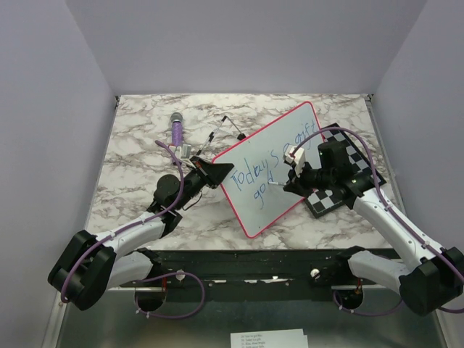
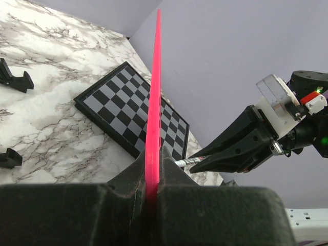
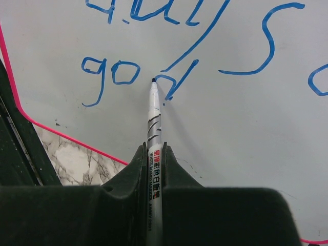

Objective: Write a sentence on the whiteboard

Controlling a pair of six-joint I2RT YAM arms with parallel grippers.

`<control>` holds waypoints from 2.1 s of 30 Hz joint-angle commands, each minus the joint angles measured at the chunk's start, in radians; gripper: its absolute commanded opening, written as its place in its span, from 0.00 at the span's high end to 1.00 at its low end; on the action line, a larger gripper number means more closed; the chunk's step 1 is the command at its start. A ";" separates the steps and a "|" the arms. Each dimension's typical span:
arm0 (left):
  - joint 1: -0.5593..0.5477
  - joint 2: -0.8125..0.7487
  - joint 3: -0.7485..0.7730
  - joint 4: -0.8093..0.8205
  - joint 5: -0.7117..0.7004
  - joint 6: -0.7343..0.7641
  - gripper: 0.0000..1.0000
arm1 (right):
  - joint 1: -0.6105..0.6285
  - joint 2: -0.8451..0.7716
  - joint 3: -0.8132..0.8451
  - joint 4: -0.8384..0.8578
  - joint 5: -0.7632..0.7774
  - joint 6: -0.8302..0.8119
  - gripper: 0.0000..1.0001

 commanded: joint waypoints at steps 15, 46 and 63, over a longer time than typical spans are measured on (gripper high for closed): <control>-0.003 -0.028 0.022 0.127 -0.003 -0.004 1.00 | -0.002 -0.039 -0.039 -0.051 0.049 -0.034 0.99; -0.003 -0.037 0.010 0.126 -0.005 -0.003 1.00 | -0.002 -0.029 -0.013 0.007 0.111 -0.003 0.99; -0.003 -0.036 0.005 0.132 -0.008 -0.004 1.00 | -0.002 -0.064 -0.070 -0.045 0.166 -0.033 0.99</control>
